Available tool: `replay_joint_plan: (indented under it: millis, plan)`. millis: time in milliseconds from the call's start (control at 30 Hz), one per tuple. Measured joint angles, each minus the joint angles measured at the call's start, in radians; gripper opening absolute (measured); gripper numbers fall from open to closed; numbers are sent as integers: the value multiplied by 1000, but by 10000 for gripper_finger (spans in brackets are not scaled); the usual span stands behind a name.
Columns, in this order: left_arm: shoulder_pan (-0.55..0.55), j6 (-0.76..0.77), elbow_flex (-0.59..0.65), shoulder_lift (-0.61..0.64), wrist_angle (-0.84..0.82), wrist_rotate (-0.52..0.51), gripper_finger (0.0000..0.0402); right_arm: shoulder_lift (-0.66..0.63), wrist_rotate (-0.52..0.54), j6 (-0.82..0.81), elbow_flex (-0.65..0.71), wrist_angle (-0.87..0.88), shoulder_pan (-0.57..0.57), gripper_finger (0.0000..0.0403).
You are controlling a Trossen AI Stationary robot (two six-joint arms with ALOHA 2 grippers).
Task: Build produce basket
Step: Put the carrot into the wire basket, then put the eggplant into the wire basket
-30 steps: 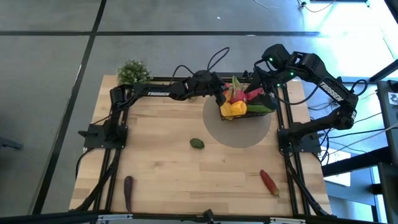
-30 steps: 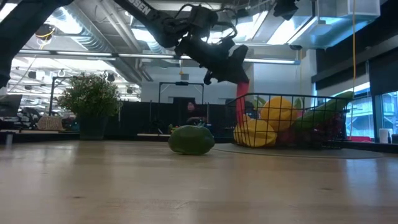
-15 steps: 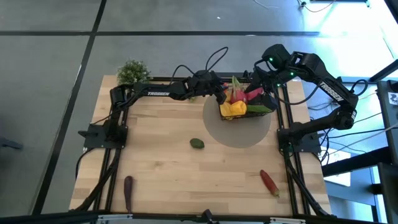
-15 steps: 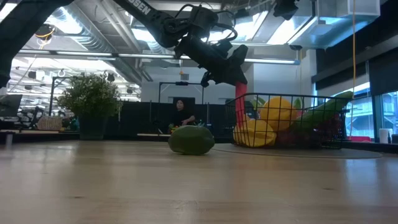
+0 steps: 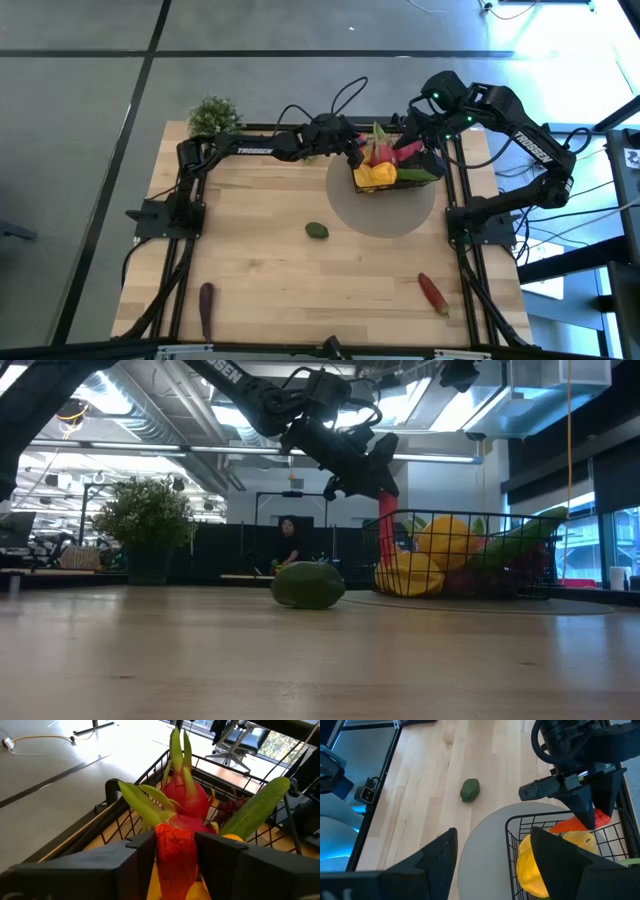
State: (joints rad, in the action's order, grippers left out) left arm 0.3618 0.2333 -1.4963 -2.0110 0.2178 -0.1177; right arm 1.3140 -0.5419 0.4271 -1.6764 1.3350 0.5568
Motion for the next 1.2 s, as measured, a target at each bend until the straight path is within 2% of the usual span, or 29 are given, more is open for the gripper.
replay_joint_plan:
  millis: [267,633,1000,1200]
  plan:
    - [0,3,0,0,-1,0,135,0,0,0,0,1,0,240]
    - [-10,0,0,0,2,0,134,0,0,0,0,2,0,240]
    - [4,-62,0,33,13,-3,135,0,0,-3,0,5,0,240]
    - [1,-116,1,116,-107,9,135,0,0,-2,0,34,0,240]
